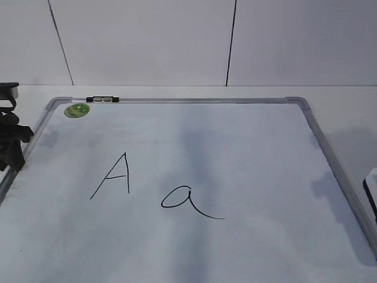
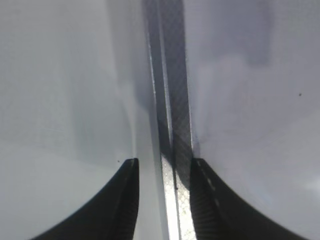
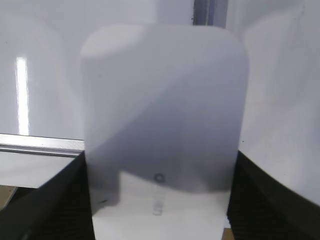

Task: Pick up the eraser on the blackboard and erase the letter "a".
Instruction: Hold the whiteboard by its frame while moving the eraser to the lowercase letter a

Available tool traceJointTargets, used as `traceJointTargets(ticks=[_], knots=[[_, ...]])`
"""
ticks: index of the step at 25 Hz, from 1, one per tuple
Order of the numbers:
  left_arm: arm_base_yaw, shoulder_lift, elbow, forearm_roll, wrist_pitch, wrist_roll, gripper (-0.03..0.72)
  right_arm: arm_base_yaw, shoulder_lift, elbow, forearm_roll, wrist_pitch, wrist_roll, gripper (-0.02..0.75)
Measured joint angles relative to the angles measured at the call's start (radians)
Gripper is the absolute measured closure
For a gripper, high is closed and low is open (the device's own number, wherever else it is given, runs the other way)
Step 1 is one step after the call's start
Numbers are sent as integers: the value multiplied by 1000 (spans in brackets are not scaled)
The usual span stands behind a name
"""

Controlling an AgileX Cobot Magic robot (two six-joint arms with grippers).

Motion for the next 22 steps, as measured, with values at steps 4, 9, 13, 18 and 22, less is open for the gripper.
traceJointTargets(ticks=[4,9,13,18,22], knots=[[0,0,0,0,0,0,484,0,0,0,0,0,0,167],[0,6,-4,-2,2,0,503,0,0,0,0,0,0,167],[0,6,-4,-6,2,0,523,0,0,0,0,0,0,167],[0,11,-6,-12,7,0,582,0,0,0,0,0,0,167],[0,11,-8,-12,8,0,607,0,0,0,0,0,0,167]])
